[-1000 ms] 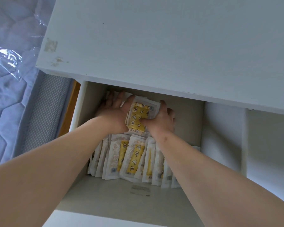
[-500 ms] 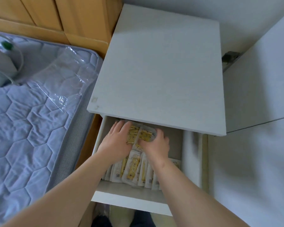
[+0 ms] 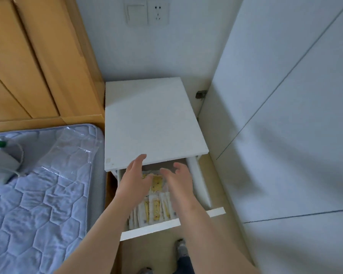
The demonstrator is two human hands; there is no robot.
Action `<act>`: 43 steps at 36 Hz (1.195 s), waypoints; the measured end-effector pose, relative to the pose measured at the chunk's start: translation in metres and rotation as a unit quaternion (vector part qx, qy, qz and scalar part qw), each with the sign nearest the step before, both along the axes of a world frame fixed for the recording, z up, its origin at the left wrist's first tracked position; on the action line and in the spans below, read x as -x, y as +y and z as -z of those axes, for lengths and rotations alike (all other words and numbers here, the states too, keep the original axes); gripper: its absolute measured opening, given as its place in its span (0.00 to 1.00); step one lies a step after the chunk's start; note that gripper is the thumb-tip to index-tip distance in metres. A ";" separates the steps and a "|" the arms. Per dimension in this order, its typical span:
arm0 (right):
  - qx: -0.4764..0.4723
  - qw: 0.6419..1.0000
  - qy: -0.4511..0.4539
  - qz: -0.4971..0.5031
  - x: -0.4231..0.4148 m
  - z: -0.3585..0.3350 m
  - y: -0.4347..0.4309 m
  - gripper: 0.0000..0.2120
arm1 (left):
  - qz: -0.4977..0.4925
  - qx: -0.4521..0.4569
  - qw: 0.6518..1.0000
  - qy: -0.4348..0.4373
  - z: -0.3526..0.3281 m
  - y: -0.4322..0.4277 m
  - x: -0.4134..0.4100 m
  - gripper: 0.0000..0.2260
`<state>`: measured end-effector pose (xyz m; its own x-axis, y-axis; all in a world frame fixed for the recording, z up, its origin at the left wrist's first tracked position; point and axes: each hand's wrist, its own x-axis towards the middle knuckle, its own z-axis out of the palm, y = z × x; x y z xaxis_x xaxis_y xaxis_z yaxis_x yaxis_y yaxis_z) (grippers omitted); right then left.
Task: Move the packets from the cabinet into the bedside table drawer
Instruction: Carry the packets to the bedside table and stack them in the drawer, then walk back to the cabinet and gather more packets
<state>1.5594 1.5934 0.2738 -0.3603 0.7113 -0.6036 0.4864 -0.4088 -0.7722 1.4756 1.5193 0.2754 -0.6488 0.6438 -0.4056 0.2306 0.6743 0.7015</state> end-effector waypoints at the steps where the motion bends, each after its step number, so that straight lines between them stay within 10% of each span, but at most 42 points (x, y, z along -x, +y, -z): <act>1: -0.003 1.000 0.012 0.026 -0.008 -0.012 -0.003 0.28 | 0.015 -0.010 1.000 0.000 -0.013 0.002 -0.006 0.25; 18: -0.137 0.865 0.126 0.466 -0.274 -0.171 -0.064 0.18 | 0.335 -0.186 0.924 -0.002 -0.179 0.034 -0.243 0.18; 31: -0.287 0.656 0.066 0.695 -0.590 -0.237 -0.301 0.11 | 0.593 -0.281 0.743 -0.130 -0.248 -0.140 -0.606 0.16; 43: -0.311 0.403 -0.026 0.861 -0.763 -0.240 -0.563 0.10 | 0.779 -0.194 0.542 -0.249 -0.256 -0.379 -0.843 0.15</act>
